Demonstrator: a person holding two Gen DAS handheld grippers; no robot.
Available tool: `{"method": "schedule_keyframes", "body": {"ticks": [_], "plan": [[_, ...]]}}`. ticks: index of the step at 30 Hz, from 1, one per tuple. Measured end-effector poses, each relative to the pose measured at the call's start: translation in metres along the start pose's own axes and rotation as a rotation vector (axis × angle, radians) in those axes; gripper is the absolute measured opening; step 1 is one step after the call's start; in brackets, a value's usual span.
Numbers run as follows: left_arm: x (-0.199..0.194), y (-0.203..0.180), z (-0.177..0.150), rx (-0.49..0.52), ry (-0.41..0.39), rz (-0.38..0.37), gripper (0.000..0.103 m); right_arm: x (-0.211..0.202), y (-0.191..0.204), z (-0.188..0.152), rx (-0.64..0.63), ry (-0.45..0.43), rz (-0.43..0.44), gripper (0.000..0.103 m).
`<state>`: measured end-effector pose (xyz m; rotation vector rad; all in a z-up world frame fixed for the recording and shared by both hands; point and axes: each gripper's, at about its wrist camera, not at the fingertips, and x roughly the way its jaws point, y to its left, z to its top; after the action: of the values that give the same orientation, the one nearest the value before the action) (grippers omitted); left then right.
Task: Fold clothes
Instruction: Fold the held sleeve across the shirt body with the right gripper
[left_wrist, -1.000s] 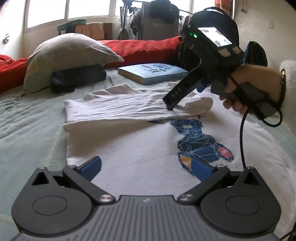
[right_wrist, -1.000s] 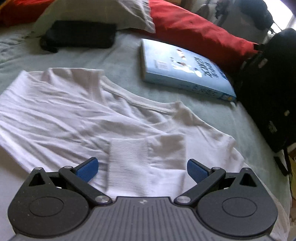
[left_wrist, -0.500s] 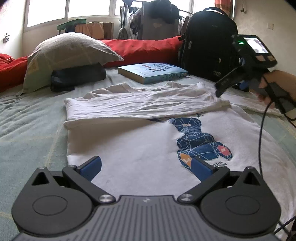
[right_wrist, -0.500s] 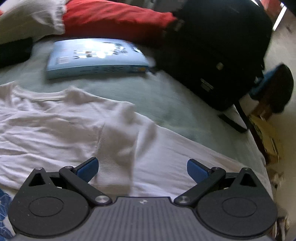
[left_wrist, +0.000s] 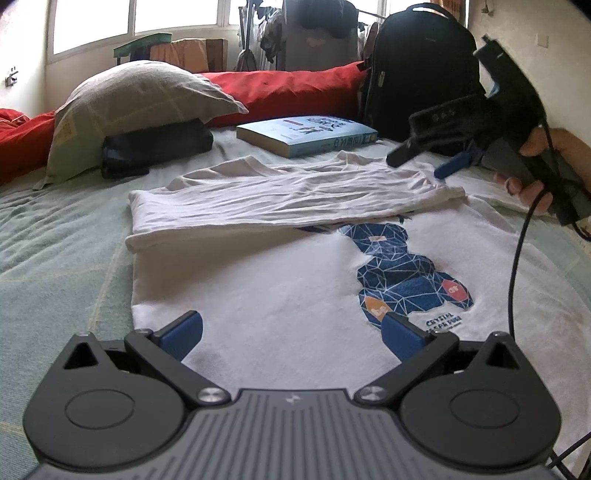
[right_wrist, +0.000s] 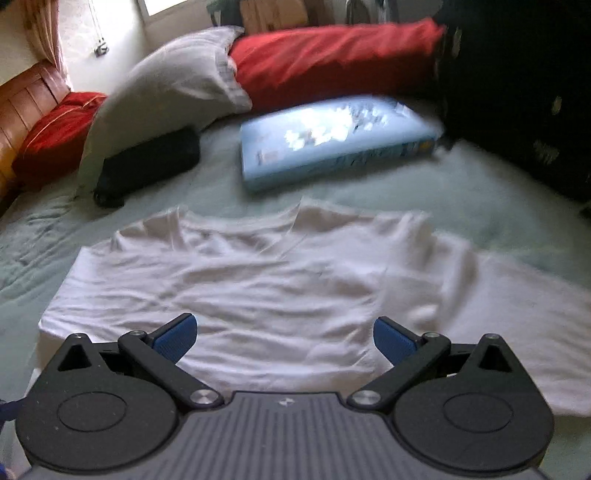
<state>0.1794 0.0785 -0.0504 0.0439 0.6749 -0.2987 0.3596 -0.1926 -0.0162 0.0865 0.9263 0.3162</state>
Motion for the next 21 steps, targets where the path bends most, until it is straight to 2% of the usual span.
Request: {"method": "schedule_keyframes", "body": {"ticks": [4,8,13,15,18,21], "plan": [[0.002,0.0,0.0,-0.001,0.008,-0.005,0.102,0.007,-0.015,-0.015,0.046,0.026,-0.029,0.103],[0.007,-0.001,0.001,-0.006,0.036,-0.003,0.102,-0.02,-0.027,-0.027,0.117,-0.026,0.02,0.103],[0.0,-0.003,0.004,-0.035,0.076,0.018,0.102,-0.053,-0.029,-0.056,0.108,-0.053,0.086,0.103],[-0.014,-0.005,0.004,-0.008,0.085,0.005,0.102,-0.063,-0.029,-0.068,0.094,-0.057,0.118,0.103],[-0.037,-0.005,0.012,0.088,0.072,-0.004,0.102,-0.076,-0.03,-0.085,0.072,-0.073,0.194,0.103],[-0.052,0.0,0.022,0.248,-0.011,0.065,0.102,-0.085,-0.029,-0.1,0.049,-0.107,0.232,0.103]]}}
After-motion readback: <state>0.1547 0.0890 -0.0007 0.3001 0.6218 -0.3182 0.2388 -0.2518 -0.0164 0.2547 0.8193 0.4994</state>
